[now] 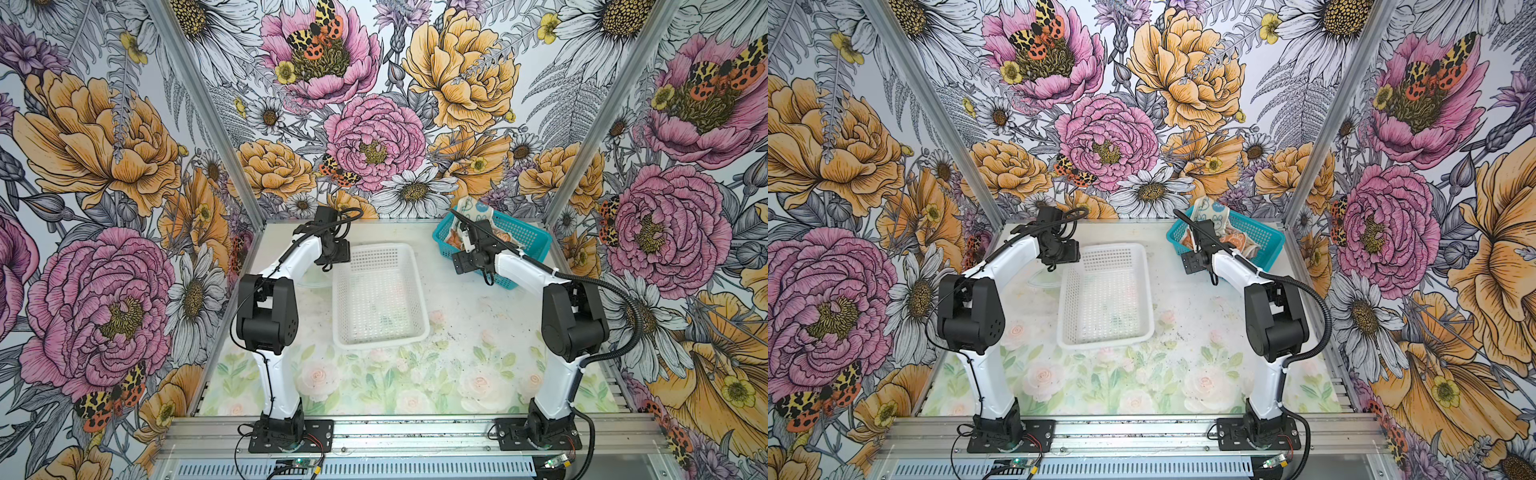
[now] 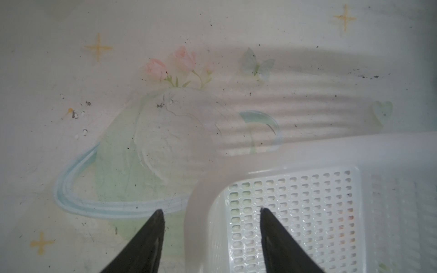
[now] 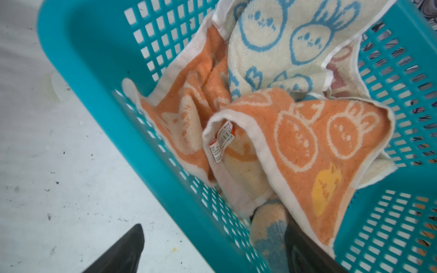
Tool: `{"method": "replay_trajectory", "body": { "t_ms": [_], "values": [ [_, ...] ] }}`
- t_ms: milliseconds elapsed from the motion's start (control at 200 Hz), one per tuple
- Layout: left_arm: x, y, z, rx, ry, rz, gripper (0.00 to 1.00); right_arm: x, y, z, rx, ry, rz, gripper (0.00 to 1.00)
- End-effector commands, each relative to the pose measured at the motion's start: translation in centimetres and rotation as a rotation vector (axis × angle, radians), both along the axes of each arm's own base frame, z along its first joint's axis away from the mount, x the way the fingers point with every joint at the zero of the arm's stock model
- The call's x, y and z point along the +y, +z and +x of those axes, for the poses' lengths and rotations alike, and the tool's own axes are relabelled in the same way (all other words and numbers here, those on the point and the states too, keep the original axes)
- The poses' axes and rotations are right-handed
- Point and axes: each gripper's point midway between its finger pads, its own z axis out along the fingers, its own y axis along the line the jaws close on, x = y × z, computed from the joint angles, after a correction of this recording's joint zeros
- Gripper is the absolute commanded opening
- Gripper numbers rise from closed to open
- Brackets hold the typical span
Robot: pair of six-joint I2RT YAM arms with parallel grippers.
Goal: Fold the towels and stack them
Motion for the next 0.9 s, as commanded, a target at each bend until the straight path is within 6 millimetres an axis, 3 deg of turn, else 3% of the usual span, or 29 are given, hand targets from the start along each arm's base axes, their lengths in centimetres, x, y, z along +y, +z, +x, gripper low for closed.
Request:
{"method": "replay_trajectory", "body": {
  "t_ms": [0, 15, 165, 180, 260, 410, 505, 595, 716, 896],
  "values": [
    [0.5, 5.0, 0.3, -0.117, 0.017, 0.043, 0.93, -0.5, 0.2, 0.9, -0.011, -0.009, -0.035, 0.82],
    [0.6, 5.3, 0.3, -0.123, 0.020, 0.046, 0.98, -0.4, 0.1, 0.8, -0.011, -0.008, -0.035, 0.79],
    [0.3, 7.5, -0.1, -0.174, 0.021, 0.063, 0.99, -0.8, 0.0, 0.7, -0.010, -0.032, -0.054, 0.61],
    [0.3, 9.3, -0.4, -0.211, 0.021, 0.060, 0.99, -0.9, -0.1, 0.7, -0.009, -0.035, -0.056, 0.60],
    [-0.1, 11.2, -1.0, -0.258, 0.013, 0.085, 0.99, -1.3, -0.3, 0.6, -0.004, -0.053, -0.073, 0.51],
    [-2.2, 14.4, -2.2, -0.337, -0.028, 0.120, 0.99, -1.5, -0.4, 0.0, 0.009, -0.088, -0.075, 0.30],
    [-4.7, 15.7, -3.1, -0.373, -0.083, 0.139, 0.99, -1.8, -0.2, -0.4, 0.014, -0.119, -0.066, 0.20],
    [-7.4, 16.4, -3.9, -0.403, -0.139, 0.180, 0.99, -1.8, 0.0, -1.0, 0.019, -0.146, -0.048, 0.11],
    [-10.7, 16.4, -4.7, -0.419, -0.199, 0.198, 0.99, -1.7, 0.2, -2.0, 0.023, -0.174, -0.004, 0.09],
    [-15.5, 14.6, -5.6, -0.411, -0.274, 0.181, 0.99, -1.8, 0.9, -3.2, 0.023, -0.199, 0.037, 0.02]
  ]
}}
